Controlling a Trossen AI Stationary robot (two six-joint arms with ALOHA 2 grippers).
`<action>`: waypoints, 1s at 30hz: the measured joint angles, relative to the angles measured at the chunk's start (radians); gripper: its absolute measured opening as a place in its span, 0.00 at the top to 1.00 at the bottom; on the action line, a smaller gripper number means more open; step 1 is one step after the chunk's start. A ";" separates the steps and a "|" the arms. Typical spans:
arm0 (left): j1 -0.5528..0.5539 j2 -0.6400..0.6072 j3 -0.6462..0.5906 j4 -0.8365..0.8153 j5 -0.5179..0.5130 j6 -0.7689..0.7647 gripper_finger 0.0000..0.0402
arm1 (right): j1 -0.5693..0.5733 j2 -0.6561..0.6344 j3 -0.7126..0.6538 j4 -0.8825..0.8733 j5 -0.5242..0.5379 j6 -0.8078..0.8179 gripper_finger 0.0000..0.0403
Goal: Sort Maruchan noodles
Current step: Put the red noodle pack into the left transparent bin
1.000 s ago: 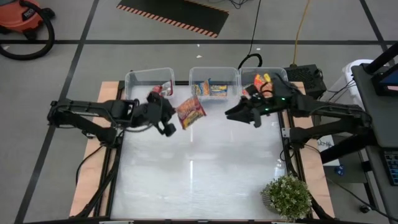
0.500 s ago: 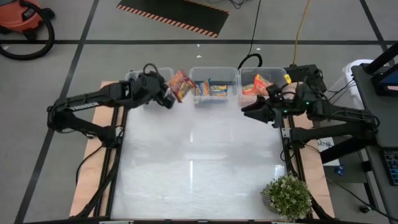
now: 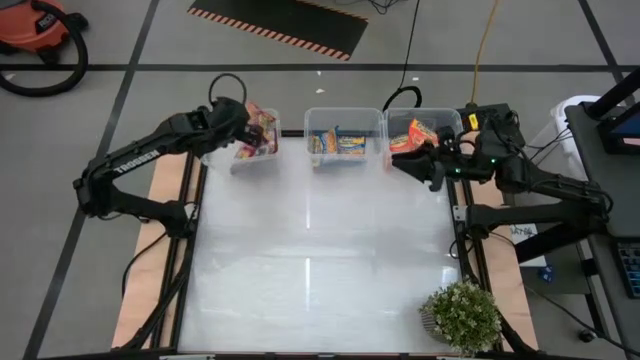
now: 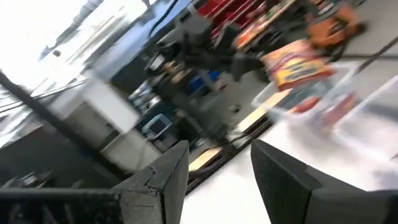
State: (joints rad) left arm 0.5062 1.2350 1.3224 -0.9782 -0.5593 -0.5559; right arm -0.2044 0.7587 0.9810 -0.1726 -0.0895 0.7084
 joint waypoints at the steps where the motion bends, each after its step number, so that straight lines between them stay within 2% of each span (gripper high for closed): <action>1: 0.017 0.000 0.000 -0.008 0.000 -0.028 0.99 | -0.011 0.003 0.000 0.002 0.013 -0.007 0.59; 6: 0.082 0.000 -0.017 -0.014 0.032 -0.087 0.99 | -0.068 0.025 0.000 0.003 0.043 -0.039 0.59; 10: 0.115 0.000 -0.046 -0.013 0.046 -0.218 0.99 | -0.114 0.040 0.000 0.006 0.039 -0.040 0.59; 18: 0.120 0.000 -0.129 -0.012 0.079 -0.292 0.98 | -0.156 0.043 0.000 0.006 0.037 -0.040 0.59; 25: 0.121 0.001 -0.186 0.015 0.164 -0.344 0.86 | -0.156 0.043 0.000 0.006 0.033 -0.014 0.59; 30: 0.121 -0.006 -0.188 0.058 0.312 -0.372 0.76 | -0.156 0.043 0.000 0.006 -0.018 -0.002 0.59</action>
State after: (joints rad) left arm 0.6270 1.2291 1.1347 -0.9202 -0.2473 -0.9283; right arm -0.3607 0.8017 0.9810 -0.1661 -0.1073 0.7061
